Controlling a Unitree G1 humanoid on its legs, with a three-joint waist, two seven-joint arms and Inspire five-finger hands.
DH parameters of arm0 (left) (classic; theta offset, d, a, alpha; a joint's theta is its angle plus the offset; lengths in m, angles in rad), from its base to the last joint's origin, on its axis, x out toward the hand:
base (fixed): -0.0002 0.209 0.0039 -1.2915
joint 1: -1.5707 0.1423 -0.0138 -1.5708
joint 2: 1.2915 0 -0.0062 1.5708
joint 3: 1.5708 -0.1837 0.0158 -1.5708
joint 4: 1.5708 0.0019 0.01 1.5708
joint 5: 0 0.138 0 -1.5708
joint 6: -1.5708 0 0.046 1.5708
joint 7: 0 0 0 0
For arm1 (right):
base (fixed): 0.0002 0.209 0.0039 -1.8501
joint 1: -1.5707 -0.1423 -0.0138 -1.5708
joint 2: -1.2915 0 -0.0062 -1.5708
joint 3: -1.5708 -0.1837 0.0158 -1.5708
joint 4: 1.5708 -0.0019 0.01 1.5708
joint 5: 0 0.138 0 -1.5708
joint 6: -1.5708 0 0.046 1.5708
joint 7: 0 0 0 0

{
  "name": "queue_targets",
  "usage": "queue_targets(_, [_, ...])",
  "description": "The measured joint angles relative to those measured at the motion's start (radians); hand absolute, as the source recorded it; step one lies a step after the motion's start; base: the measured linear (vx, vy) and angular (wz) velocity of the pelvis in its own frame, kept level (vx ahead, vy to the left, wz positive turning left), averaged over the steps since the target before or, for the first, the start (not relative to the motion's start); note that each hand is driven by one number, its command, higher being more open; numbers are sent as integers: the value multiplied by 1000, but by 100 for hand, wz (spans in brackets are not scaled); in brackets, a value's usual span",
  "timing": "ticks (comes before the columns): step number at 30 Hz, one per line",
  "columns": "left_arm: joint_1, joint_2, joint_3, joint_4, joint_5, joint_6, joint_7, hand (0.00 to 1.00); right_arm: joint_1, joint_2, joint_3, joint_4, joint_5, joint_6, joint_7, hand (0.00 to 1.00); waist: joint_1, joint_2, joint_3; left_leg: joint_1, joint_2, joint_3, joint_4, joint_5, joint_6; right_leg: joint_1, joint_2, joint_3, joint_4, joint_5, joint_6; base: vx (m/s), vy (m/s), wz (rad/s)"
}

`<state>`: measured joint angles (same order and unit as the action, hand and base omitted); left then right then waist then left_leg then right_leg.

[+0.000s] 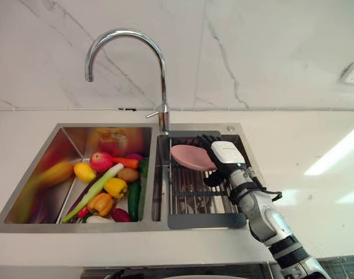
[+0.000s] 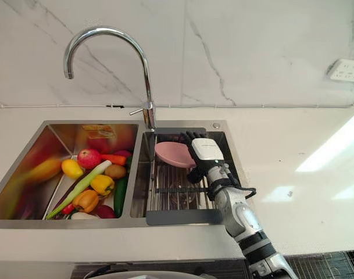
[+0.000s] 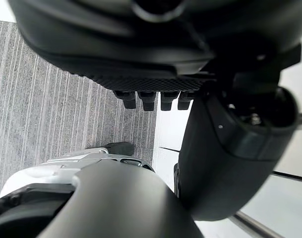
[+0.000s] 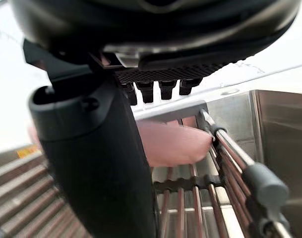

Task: Walk over to the sink, pick up the cup, carry it to the dishwasher, place the cup inside the dishwasher, then close the dishwasher door

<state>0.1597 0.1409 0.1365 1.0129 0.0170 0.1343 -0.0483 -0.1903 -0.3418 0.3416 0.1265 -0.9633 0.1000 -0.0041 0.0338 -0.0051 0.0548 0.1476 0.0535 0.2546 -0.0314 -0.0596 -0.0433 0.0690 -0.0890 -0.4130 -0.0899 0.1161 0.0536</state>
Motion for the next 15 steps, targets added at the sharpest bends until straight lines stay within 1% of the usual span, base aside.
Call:
queue_targets(3, [0, 1, -9, -5, 0, 1, 0, 100, -30, 4, 29, 55, -64, 8, -36, 0, 8, -1, 2, -1, 0, -4, 0, 0, 0, 1, -1, -8, 0, 0, 0, -8, 6, 4])
queue_targets(5, [0, 1, -9, -10, 0, 0, 0, 100, -56, 15, 45, 80, -99, 19, -92, 0, 10, -2, 3, -2, 0, -7, 0, 0, 0, 1, -1, -13, 0, 0, 0, -9, 3, 3])
queue_targets(7, [5, 1, -9, -21, 0, 1, 0, 100, -65, 20, 47, 84, -102, 34, -154, 0, 10, -2, 4, -2, 0, -9, 1, 0, 0, 2, -1, -18, 0, 0, 0, -3, 3, 2])
queue_targets(8, [10, 2, -9, -26, 1, 0, 1, 100, -64, 15, 51, 89, -100, 37, -165, 0, 7, -5, 6, -1, 0, -8, 1, 0, 0, 3, -1, -23, 0, 0, 0, 0, 0, 0])
queue_targets(12, [11, 2, -9, -27, 1, -5, 1, 100, -69, 14, 63, 105, -100, 34, -277, 0, 7, -6, 9, -2, 0, -7, 0, -1, -3, 4, -1, -31, 1, 0, 0, -22, 1, 0])
queue_targets(15, [12, 2, -9, -28, 1, -14, 1, 100, -70, 14, 65, 97, -91, 7, -306, 0, 9, -6, 15, -3, 0, -9, -1, -1, -3, 4, -2, -34, 0, 0, 0, -15, 2, 3])
